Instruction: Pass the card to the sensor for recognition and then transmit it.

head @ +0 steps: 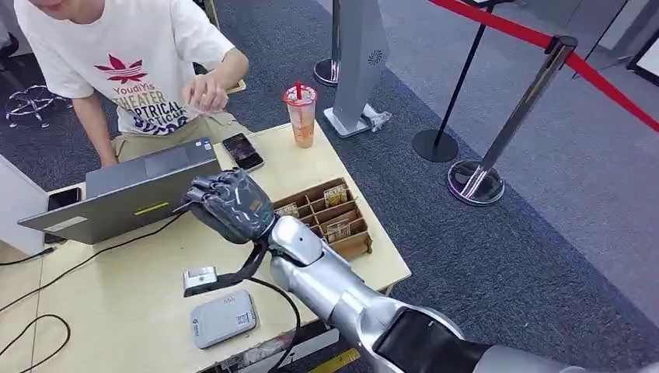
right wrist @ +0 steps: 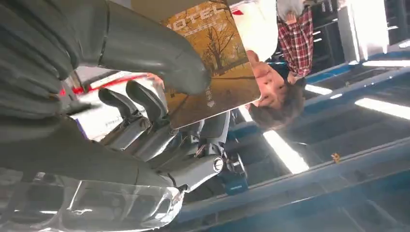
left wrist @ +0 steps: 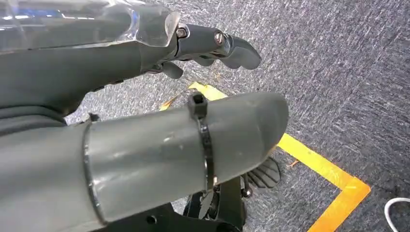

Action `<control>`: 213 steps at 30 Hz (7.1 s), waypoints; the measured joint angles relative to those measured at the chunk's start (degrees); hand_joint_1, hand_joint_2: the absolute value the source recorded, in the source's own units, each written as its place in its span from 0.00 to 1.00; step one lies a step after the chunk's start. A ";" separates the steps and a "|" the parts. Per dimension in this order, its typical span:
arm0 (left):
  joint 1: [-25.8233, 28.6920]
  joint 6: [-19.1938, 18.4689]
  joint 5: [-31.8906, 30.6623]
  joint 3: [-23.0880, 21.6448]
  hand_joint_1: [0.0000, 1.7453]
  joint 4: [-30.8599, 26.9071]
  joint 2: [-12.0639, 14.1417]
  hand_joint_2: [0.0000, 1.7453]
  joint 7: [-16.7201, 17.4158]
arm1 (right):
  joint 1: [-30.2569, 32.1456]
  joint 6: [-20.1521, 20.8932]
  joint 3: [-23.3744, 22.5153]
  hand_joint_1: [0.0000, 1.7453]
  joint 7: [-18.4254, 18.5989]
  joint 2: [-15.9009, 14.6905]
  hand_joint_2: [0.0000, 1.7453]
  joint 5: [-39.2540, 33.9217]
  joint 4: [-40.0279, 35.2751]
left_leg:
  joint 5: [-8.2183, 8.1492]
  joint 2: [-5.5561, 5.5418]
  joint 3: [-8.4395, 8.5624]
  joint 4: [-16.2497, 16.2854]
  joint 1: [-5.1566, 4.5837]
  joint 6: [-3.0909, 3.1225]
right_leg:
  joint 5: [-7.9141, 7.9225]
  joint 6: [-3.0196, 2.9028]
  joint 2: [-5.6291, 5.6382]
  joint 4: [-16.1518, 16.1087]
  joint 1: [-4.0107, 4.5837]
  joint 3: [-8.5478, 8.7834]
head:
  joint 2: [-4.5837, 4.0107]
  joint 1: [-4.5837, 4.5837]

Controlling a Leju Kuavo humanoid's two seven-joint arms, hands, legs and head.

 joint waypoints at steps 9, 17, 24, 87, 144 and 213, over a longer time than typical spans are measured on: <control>0.10 -0.61 -0.06 0.00 0.00 0.13 0.28 0.00 -0.26 | 0.50 27.20 5.25 1.00 -2.92 -3.15 1.00 -45.27 -5.01 | 0.00 0.00 0.01 0.01 -0.01 0.00 | 0.00 0.00 0.00 0.00 0.00 -0.01 | 0.00 -0.02; 0.25 -0.79 0.48 0.00 0.00 0.48 0.46 0.00 -0.48 | 1.82 48.57 9.97 1.00 1.30 -7.26 1.00 -66.68 -12.13 | -0.01 0.00 0.00 0.01 0.00 -0.01 | 0.00 0.00 0.00 0.00 0.00 -0.01 | 0.00 0.00; 0.25 -0.66 0.98 0.04 0.00 0.48 0.42 0.00 -0.90 | 2.50 54.81 14.37 1.00 4.51 -9.00 1.00 -70.67 -13.09 | -0.01 0.01 0.01 0.01 0.00 -0.01 | 0.00 0.00 0.00 0.00 0.00 -0.01 | 0.00 0.00; 0.67 -1.59 -0.89 0.55 0.00 1.07 1.03 0.00 -1.07 | -1.65 52.65 28.11 1.00 6.54 -12.06 1.00 -75.30 14.90 | -0.01 -0.01 0.01 0.01 -0.01 -0.01 | 0.00 0.00 -0.01 -0.01 0.00 0.00 | 0.00 0.00; 0.75 -2.67 -1.01 0.52 0.00 2.40 2.03 0.00 -0.70 | 0.03 54.73 19.91 1.00 4.86 -16.94 1.00 -83.63 -1.21 | 0.00 0.00 0.02 0.01 -0.01 0.00 | 0.02 0.02 0.00 -0.02 0.00 0.00 | 0.00 0.00; -0.96 -1.99 -5.05 -0.61 0.00 2.40 1.70 0.00 -1.70 | -3.04 0.02 -23.74 0.00 -5.64 1.38 1.00 9.26 4.57 | 0.02 -0.03 0.01 0.02 0.00 0.00 | 0.04 0.01 -0.02 0.01 0.00 0.00 | 0.00 0.00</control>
